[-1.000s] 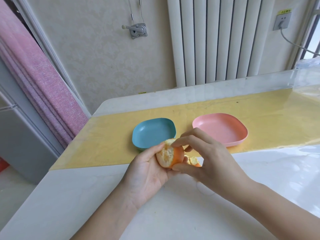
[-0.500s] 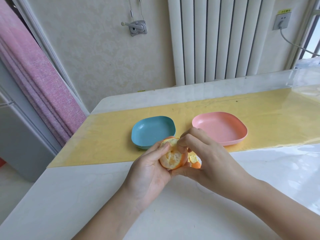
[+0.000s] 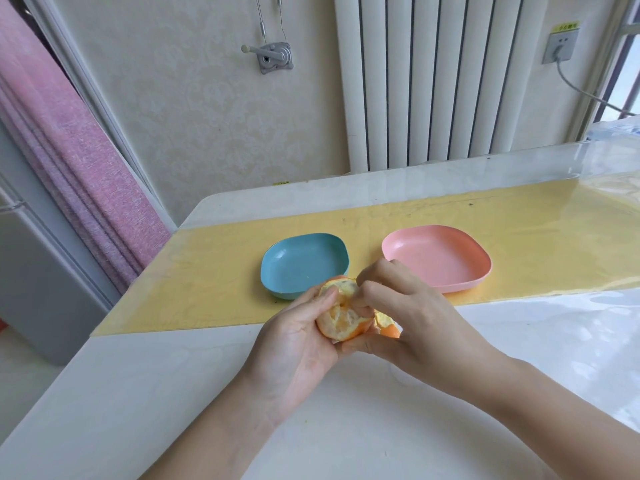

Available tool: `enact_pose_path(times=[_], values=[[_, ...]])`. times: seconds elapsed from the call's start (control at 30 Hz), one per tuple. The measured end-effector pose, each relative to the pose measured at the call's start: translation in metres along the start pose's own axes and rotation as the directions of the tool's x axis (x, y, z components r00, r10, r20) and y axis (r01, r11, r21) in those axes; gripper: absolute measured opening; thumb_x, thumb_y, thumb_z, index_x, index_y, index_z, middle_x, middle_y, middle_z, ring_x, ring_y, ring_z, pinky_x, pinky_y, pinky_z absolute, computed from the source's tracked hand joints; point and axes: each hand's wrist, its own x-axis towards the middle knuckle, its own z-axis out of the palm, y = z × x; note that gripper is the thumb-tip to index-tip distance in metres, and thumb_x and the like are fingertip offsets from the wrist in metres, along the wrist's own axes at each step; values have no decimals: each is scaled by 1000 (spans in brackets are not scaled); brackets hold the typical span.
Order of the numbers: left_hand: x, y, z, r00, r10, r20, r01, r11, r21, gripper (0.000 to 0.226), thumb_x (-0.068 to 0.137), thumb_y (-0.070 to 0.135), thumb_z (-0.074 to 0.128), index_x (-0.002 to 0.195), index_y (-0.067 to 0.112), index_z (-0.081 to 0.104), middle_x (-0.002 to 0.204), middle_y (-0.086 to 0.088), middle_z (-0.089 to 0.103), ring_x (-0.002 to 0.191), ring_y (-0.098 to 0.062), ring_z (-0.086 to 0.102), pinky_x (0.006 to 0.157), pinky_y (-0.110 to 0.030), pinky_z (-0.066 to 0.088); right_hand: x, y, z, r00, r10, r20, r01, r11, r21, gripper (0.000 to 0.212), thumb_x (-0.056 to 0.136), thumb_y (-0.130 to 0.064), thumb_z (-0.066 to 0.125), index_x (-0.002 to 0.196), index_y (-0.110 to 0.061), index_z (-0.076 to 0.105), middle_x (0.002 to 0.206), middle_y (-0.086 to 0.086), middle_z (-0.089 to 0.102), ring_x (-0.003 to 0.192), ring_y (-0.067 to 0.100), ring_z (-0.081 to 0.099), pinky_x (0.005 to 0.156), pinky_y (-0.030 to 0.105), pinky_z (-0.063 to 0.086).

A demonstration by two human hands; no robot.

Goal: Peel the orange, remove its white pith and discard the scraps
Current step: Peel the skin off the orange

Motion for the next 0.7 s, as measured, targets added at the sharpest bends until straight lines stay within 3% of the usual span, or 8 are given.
enact_pose_path(times=[0.2, 0.43, 0.57, 0.7], values=[[-3, 3, 3, 997, -54, -54, 51, 997, -63, 39, 93, 29, 44, 113, 0, 60, 95, -17, 60, 90, -28, 56, 81, -37, 55, 0, 1, -3, 998, 32, -46, -31, 999, 27, 37, 87, -39, 63, 119, -21, 57, 107, -8, 48, 94, 6, 51, 81, 11, 42], [-3, 2, 4, 997, -51, -60, 46, 996, -81, 36, 92, 27, 44, 114, 1, 57, 92, -14, 60, 83, -21, 57, 72, -34, 55, 0, 2, -1, 997, -6, -72, 6, 1000, -9, 34, 85, -43, 63, 105, -18, 53, 103, -7, 47, 84, 6, 47, 77, 8, 39], [-3, 1, 3, 998, -36, -48, 33, 998, -54, 31, 90, 26, 46, 107, 4, 58, 89, -12, 57, 79, -20, 55, 66, -30, 52, 0, 1, 0, 998, -45, -38, 43, 997, -58, 29, 87, -43, 59, 103, -20, 49, 103, -7, 44, 83, 19, 49, 73, 15, 40], [-2, -1, 4, 999, -22, -46, 21, 1000, -17, 32, 90, 25, 46, 109, 3, 59, 93, -13, 57, 82, -21, 56, 69, -31, 49, 0, 1, -1, 998, -56, -22, 55, 997, -46, 24, 87, -39, 62, 94, -21, 47, 101, -7, 42, 80, 20, 48, 69, 20, 41]])
